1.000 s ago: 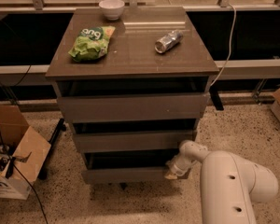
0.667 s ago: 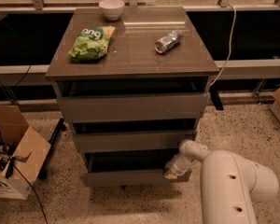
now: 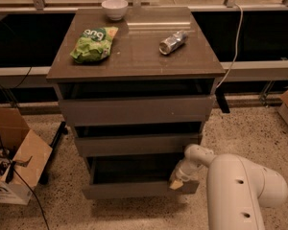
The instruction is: Open bottom drawer
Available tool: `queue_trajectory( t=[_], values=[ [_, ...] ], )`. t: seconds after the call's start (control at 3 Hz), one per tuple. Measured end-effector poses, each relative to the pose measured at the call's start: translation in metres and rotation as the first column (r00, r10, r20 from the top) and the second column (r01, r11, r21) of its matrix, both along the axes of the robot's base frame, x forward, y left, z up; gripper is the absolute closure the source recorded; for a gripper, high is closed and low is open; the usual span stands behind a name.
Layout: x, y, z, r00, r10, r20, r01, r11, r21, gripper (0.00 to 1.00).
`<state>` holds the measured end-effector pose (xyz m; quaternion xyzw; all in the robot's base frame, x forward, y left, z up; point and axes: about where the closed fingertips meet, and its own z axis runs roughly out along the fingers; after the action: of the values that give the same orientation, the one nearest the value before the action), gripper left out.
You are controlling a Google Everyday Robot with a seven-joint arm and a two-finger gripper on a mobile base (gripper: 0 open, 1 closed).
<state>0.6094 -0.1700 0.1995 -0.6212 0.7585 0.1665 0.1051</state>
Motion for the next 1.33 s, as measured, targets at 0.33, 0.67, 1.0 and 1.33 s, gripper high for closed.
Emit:
queue_trajectory(
  t=[0.33,0.67,1.0,1.33],
  values=[
    [0.000,0.000,0.000,1.0000,0.000,0.000,0.000,1.000,0.000,0.74],
    [-0.001,0.003,-0.004,0.9998,0.009,-0.018,-0.009,1.000,-0.014,0.50],
    [-0.001,0.003,-0.004,0.9998,0.009,-0.018,-0.009,1.000,-0.014,0.28],
    [-0.016,0.005,-0.001,0.9994,0.019,-0.029,-0.020,0.999,-0.050,0.04]
  ],
)
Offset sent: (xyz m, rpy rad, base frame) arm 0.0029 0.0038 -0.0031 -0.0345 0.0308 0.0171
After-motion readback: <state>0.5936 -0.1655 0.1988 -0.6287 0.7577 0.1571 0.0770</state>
